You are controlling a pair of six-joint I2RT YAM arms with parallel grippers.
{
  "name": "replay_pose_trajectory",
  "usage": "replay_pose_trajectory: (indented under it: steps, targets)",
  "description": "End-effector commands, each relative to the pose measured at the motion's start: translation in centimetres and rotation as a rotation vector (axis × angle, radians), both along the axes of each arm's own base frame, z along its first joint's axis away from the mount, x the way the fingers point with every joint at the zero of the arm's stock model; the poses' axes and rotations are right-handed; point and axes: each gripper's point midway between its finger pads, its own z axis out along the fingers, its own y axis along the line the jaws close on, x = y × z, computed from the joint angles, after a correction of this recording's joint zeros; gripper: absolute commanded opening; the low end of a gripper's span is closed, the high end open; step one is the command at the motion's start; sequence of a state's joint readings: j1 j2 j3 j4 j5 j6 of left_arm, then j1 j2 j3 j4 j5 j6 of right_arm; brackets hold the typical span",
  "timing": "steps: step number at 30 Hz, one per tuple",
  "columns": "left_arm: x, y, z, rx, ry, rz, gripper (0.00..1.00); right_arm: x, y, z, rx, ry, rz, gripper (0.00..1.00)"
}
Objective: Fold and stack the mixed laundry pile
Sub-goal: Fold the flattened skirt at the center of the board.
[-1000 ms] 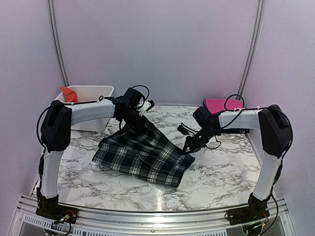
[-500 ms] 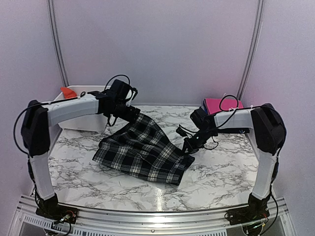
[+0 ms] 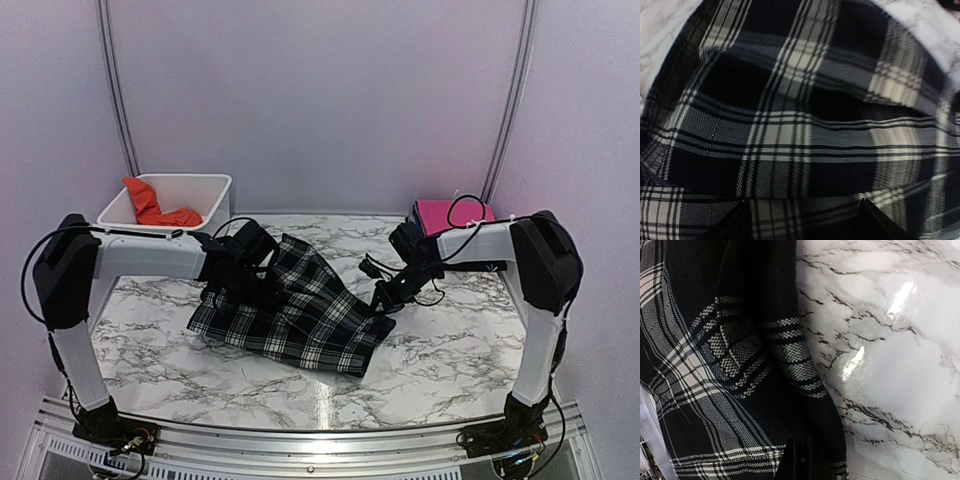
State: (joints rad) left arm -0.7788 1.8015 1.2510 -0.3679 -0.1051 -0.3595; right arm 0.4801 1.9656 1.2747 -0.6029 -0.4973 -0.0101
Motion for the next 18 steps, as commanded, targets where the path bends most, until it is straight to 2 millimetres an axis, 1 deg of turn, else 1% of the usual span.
replay_pose_trajectory:
  steps: [1,3,5,8,9,10,11,12,14,16,17,18]
  targets:
    - [2.1,4.2,-4.9,0.118,0.092,0.129,0.73,-3.7,-2.0,-3.3,-0.068,0.140,-0.005,0.00]
    - [4.3,4.6,-5.6,0.136,0.086,0.135,0.71,-4.6,-1.2,-2.9,-0.017,0.161,0.003,0.00]
    - [7.0,4.8,-5.9,0.154,0.063,0.134,0.68,-5.4,0.3,-2.0,0.046,0.188,0.012,0.00]
    - [11.6,4.6,-5.9,0.148,0.037,0.123,0.64,-7.0,3.4,-0.5,0.144,0.222,0.063,0.00]
    - [13.1,4.4,-6.0,0.152,0.028,0.107,0.64,-7.4,4.5,0.1,0.175,0.231,0.080,0.00]
    - [14.6,4.1,-5.5,0.150,0.008,0.096,0.65,-7.8,5.7,1.0,0.219,0.242,0.101,0.00]
    - [15.8,3.7,-4.9,0.149,-0.013,0.081,0.67,-7.6,6.2,1.6,0.239,0.239,0.100,0.00]
    - [16.8,3.1,-3.7,0.140,-0.043,0.062,0.71,-7.4,6.5,2.4,0.256,0.231,0.093,0.00]
    - [17.6,2.0,-0.9,0.108,-0.099,0.033,0.81,-6.6,6.7,3.8,0.273,0.200,0.078,0.00]
    - [17.3,1.4,1.8,0.084,-0.144,0.010,0.92,-5.7,6.5,5.4,0.302,0.178,0.055,0.00]
    - [16.9,1.2,3.9,0.068,-0.180,-0.002,0.98,-5.3,6.5,6.2,0.319,0.174,0.045,0.00]
    - [16.3,1.1,5.2,0.056,-0.206,-0.012,0.99,-5.1,6.5,6.9,0.331,0.170,0.039,0.00]
